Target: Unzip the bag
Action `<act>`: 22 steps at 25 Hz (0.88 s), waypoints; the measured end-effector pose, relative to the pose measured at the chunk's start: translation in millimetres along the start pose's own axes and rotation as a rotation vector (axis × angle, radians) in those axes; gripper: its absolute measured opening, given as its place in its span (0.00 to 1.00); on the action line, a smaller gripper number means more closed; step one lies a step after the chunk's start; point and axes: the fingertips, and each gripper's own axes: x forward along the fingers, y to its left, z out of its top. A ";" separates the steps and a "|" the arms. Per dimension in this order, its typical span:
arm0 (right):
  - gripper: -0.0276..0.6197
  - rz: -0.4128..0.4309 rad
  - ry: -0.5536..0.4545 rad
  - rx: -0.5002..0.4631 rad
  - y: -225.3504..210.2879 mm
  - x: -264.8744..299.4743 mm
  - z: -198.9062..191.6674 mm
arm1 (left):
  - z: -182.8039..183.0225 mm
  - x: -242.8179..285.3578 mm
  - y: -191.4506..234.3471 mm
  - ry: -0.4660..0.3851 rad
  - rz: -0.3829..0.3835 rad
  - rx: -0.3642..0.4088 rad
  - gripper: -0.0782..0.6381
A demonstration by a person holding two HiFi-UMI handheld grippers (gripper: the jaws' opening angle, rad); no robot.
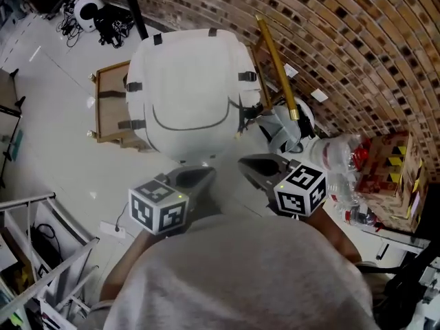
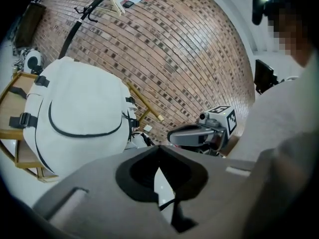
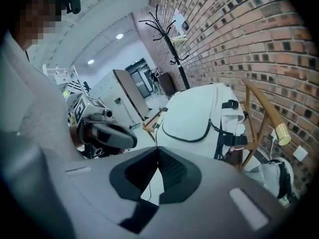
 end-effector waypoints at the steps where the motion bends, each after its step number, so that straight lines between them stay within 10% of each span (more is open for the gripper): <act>1: 0.04 -0.014 -0.006 0.003 -4.6 1.8 4.6 | 2.3 0.6 5.0 0.008 -0.006 0.006 0.11; 22: 0.19 -0.248 0.197 -0.314 -153.4 53.7 21.1 | 34.5 25.8 54.7 -0.019 0.144 -0.138 0.11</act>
